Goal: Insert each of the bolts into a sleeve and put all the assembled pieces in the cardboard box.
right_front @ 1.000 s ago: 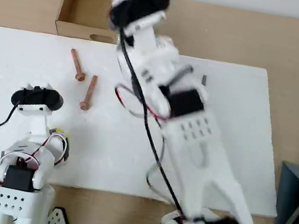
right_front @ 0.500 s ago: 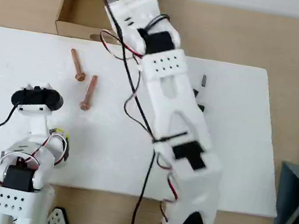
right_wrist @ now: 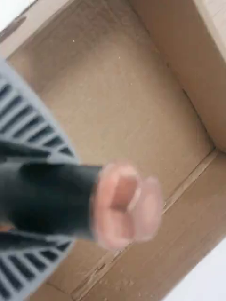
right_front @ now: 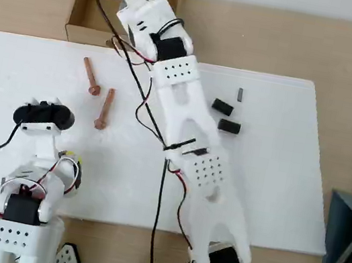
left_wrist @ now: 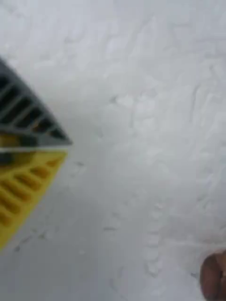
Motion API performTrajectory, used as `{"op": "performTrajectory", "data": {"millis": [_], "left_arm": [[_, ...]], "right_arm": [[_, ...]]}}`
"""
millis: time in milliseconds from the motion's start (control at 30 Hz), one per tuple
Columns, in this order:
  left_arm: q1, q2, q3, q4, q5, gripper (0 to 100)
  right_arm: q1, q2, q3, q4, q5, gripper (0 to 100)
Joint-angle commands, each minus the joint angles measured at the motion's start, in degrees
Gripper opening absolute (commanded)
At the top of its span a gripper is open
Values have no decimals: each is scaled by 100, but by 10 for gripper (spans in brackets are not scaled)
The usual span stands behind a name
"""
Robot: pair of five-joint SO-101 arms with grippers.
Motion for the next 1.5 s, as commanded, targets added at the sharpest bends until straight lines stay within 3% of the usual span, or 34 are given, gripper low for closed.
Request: {"op": "performTrajectory", "data": {"millis": [0, 100, 267, 733, 1100, 1467], "left_arm": [[-62, -57, -35, -79, 18, 2], [-62, -57, -35, -79, 18, 2], [-62, -57, -35, -79, 18, 2], [-62, -57, -35, -79, 18, 2], [-62, -57, -35, -79, 18, 2], [-62, -57, -35, -70, 18, 2]], "right_arm": [[-13, 92, -725, -176, 35, 12], [-40, 259, -804, -176, 114, 33], [-40, 391, -778, -176, 185, 161], [-40, 365, -822, 105, 158, 164], [4, 400, -2554, 2277, 167, 164], [330, -374, -2563, 4158, 158, 164]]}}
